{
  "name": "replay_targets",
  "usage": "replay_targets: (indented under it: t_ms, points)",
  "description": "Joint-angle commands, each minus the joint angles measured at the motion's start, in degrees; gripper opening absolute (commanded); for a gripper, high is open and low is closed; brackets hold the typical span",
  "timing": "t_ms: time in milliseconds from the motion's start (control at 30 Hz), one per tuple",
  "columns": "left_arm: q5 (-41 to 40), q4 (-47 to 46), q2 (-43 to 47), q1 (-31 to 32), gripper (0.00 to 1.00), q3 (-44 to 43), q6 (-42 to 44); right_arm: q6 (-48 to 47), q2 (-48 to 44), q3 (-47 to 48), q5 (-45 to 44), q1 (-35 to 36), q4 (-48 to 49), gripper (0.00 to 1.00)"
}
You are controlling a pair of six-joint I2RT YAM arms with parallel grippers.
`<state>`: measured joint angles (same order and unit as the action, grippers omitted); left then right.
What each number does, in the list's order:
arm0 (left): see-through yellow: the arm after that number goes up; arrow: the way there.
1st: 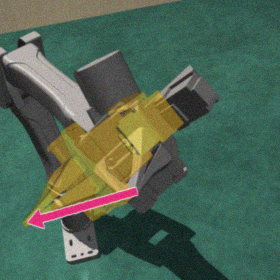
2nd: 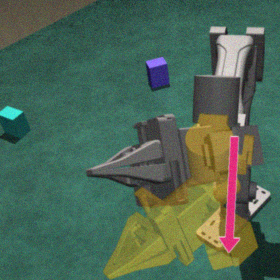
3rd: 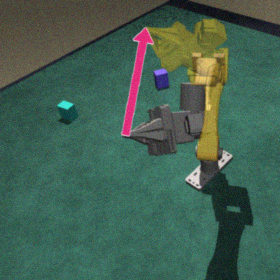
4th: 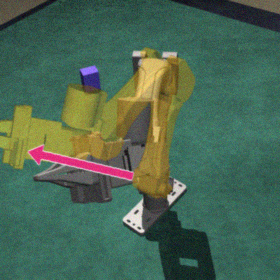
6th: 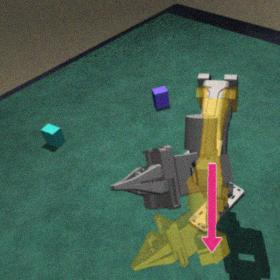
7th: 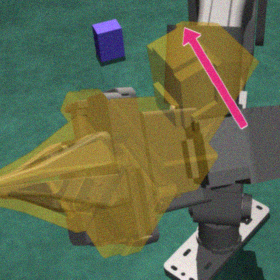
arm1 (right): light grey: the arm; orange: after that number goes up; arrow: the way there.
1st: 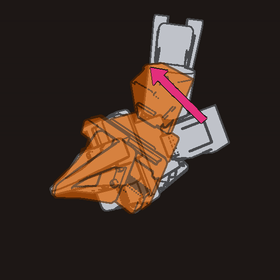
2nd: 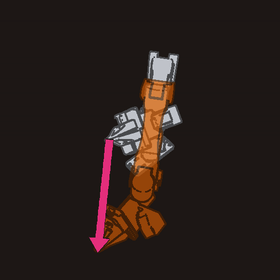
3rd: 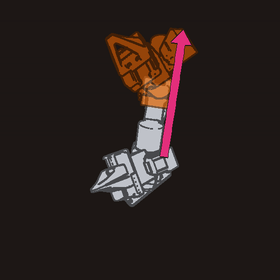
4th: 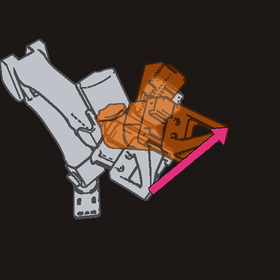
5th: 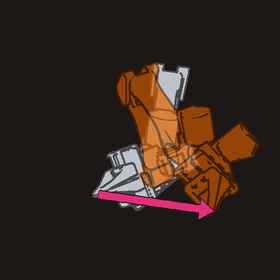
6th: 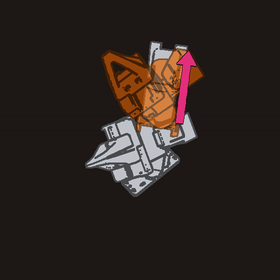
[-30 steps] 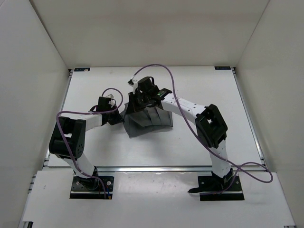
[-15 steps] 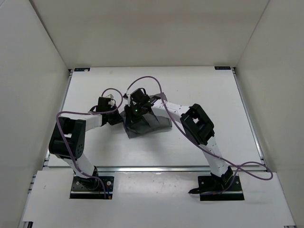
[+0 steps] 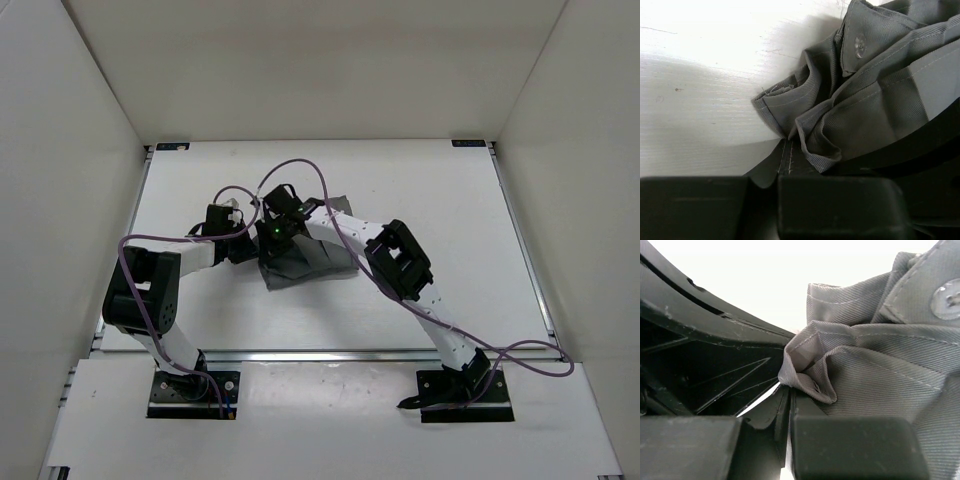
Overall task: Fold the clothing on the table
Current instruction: Fold the skirt
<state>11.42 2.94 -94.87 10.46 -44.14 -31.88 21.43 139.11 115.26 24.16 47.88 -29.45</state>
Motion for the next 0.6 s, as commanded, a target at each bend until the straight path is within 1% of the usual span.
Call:
replay_targets:
  t_ms: [0, 67, 133, 167, 200, 233, 267, 367, 400, 467, 567]
  points:
    - [0.6, 4.0, 0.9, 0.1, 0.00, 1.8, 1.0, -1.5, 0.4, 3.6, -1.8, 0.2, -0.3, 0.00]
    - [0.6, 3.9, 0.8, 0.2, 0.00, 1.6, 1.2, -1.7, 2.6, 6.0, -3.9, 0.4, -2.4, 0.00]
    - [0.8, 4.0, 0.9, 0.2, 0.01, 1.6, 1.0, -3.5, 4.7, 10.6, -6.4, 0.7, -8.3, 0.00]
    - [1.6, 3.7, 1.1, 0.1, 0.05, 1.5, 0.8, -3.8, 6.9, 14.1, -8.7, 1.1, -10.2, 0.00]
    - [1.8, 3.7, 1.2, -0.2, 0.07, 1.6, 0.6, -4.3, 9.1, 17.7, -9.6, 1.4, -13.0, 0.00]
    - [2.0, 3.7, 1.9, -0.7, 0.08, 1.6, 0.5, -4.6, 10.0, 19.3, -11.4, 1.8, -16.0, 0.00]
    - [1.9, 3.7, 2.4, -0.5, 0.11, 1.4, 0.8, -4.6, 12.0, 22.8, -12.5, 2.0, -17.4, 0.00]
    - [1.5, 3.8, 4.4, -1.8, 0.21, 1.9, 0.1, -5.2, 17.1, 31.9, -16.4, 2.0, -26.4, 0.00]
    - [1.4, 3.9, 4.9, -2.4, 0.23, 2.0, 0.2, -5.1, 18.1, 34.7, -17.1, 2.2, -26.9, 0.00]
    - [1.3, 3.4, 6.8, -3.2, 0.26, 2.3, -0.1, -5.3, 18.1, 35.5, -21.3, 2.4, -29.1, 0.00]
    - [1.1, 3.3, 9.4, -4.6, 0.30, 2.7, -0.4, -4.9, 17.3, 33.6, -26.3, 2.0, -30.7, 0.00]
